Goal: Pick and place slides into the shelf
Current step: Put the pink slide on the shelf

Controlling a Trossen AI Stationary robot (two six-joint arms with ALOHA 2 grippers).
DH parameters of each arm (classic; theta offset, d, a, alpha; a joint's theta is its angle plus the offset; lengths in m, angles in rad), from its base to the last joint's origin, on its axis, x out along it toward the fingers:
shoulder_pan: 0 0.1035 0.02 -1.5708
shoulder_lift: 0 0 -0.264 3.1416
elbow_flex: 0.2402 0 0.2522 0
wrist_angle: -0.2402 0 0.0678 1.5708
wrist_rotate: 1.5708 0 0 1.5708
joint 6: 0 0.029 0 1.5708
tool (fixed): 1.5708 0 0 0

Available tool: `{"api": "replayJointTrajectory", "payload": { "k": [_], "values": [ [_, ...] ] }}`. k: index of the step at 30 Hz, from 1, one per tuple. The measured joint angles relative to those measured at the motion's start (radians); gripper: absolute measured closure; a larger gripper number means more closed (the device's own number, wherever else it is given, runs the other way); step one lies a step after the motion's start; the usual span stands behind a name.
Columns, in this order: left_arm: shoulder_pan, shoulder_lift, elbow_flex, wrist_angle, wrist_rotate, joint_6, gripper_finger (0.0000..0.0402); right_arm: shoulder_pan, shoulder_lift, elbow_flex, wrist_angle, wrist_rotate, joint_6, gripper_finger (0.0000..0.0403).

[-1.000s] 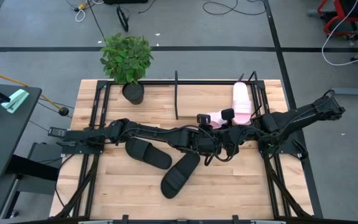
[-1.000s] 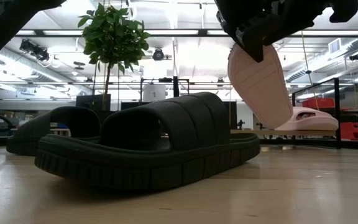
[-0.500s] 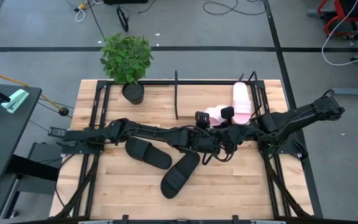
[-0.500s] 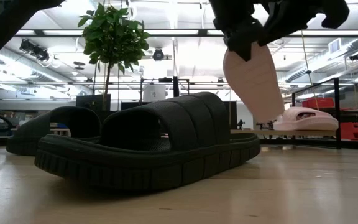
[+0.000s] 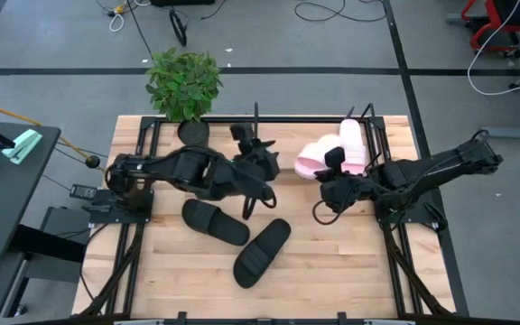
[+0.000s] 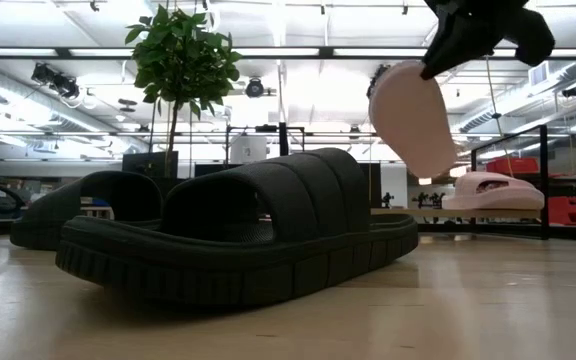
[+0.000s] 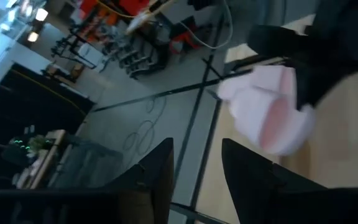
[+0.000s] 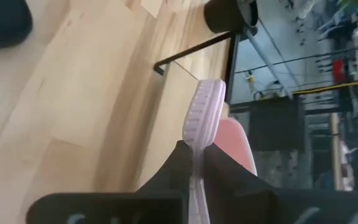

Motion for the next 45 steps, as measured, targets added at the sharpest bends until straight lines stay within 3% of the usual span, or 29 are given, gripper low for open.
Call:
{"api": "replayJointTrajectory", "payload": {
  "k": [9, 16, 27, 33, 40, 45],
  "values": [
    [-0.065, -0.186, -0.001, -0.089, 0.007, -0.147, 0.0253, 0.001, 0.000, -0.018, 0.228, -0.018, -0.155, 0.0380],
    [-0.127, -0.190, -0.020, -0.231, -0.007, -0.281, 0.0265, -0.033, -0.042, -0.195, 0.441, -0.040, -0.220, 0.0380],
    [-0.187, -0.219, -0.135, -0.394, -0.212, -0.516, 0.0261, -0.074, -0.357, -0.516, 0.811, -0.047, -0.241, 0.0380],
    [-0.189, -0.220, -0.271, -0.393, -0.242, -0.666, 0.0265, -0.079, -0.510, -0.622, 0.831, -0.044, -0.218, 0.0380],
    [-0.219, -0.226, -0.472, -0.341, -0.246, -0.827, 0.0271, -0.091, -0.611, -0.653, 0.774, -0.038, -0.265, 0.0380],
    [-0.250, -0.233, -0.599, -0.301, -0.247, -0.972, 0.0265, -0.143, -0.641, -0.654, 0.748, -0.111, -0.263, 0.0380]
  ]
}}
